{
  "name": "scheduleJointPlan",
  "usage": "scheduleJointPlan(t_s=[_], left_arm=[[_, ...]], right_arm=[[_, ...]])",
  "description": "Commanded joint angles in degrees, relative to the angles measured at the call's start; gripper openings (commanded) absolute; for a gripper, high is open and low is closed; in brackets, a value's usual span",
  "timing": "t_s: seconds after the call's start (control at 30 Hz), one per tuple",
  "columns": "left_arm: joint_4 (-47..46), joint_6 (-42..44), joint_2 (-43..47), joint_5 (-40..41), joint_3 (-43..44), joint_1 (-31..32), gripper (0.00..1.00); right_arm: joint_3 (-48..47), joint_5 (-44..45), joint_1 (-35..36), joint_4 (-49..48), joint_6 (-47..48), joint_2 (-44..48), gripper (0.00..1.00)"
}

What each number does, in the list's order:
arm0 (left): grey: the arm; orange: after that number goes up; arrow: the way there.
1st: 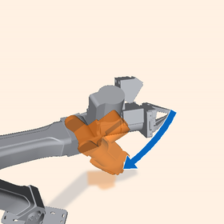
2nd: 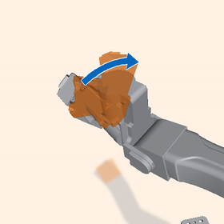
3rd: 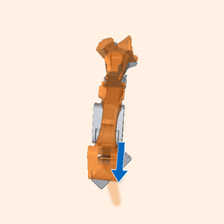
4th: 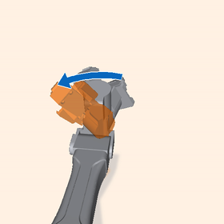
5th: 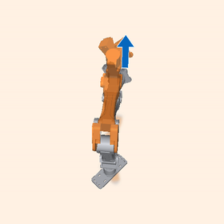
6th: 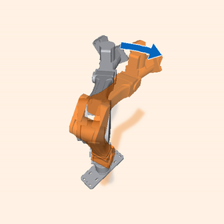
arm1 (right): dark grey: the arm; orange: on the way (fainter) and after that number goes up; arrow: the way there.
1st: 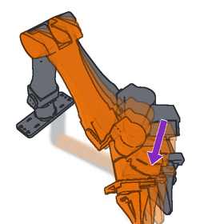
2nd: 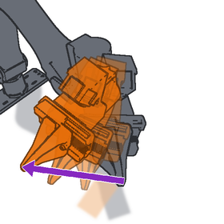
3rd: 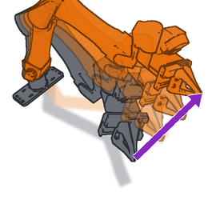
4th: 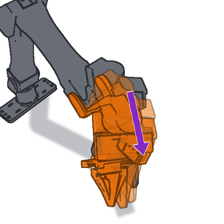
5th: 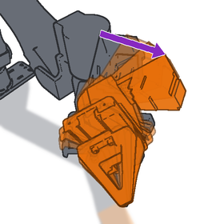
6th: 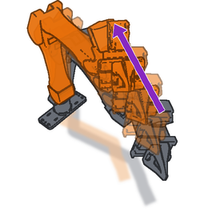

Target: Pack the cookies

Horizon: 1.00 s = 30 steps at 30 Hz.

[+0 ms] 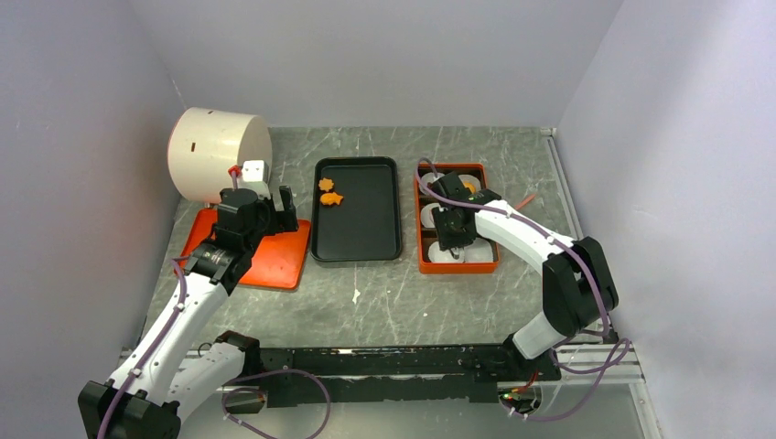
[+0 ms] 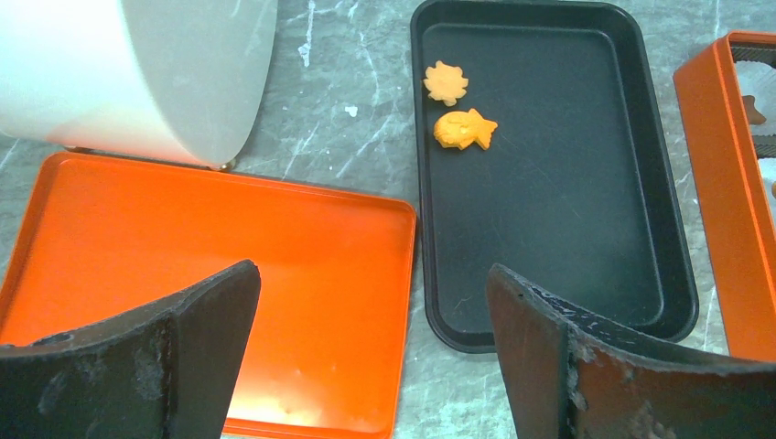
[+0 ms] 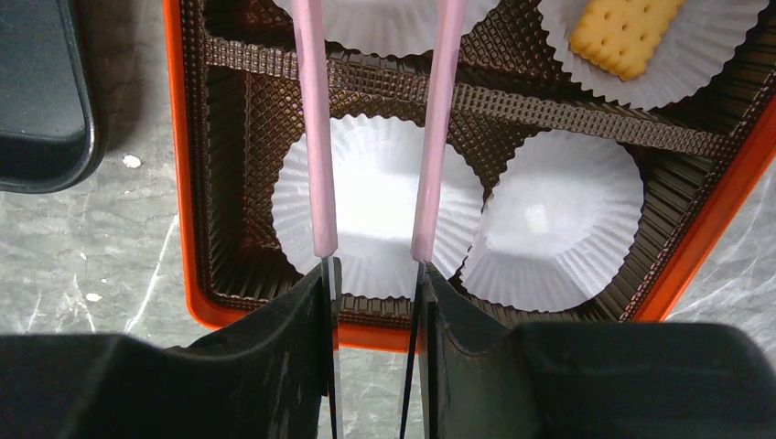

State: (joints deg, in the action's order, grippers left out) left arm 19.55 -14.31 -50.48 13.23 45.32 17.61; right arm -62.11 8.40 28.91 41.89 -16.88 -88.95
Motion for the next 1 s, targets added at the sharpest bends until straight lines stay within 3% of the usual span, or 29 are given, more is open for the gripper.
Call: scheduleJointPlan(t_s=[0.0, 0.57, 0.97], left_arm=[[-1.9, 0.6, -0.1, -0.9, 0.3, 0.1, 0.98], [-1.9, 0.7, -0.4, -1.1, 0.3, 0.1, 0.98], [-1.8, 0.6, -0.3, -1.3, 0.3, 0.1, 0.98]], right_arm=[[0.1, -0.2, -0.2, -2.3, 0.6, -0.1, 0.29], [0.4, 0.2, -0.3, -2.9, 0.6, -0.5, 0.42], [-1.5, 0.7, 0.0, -2.4, 0.9, 2.9, 0.43]])
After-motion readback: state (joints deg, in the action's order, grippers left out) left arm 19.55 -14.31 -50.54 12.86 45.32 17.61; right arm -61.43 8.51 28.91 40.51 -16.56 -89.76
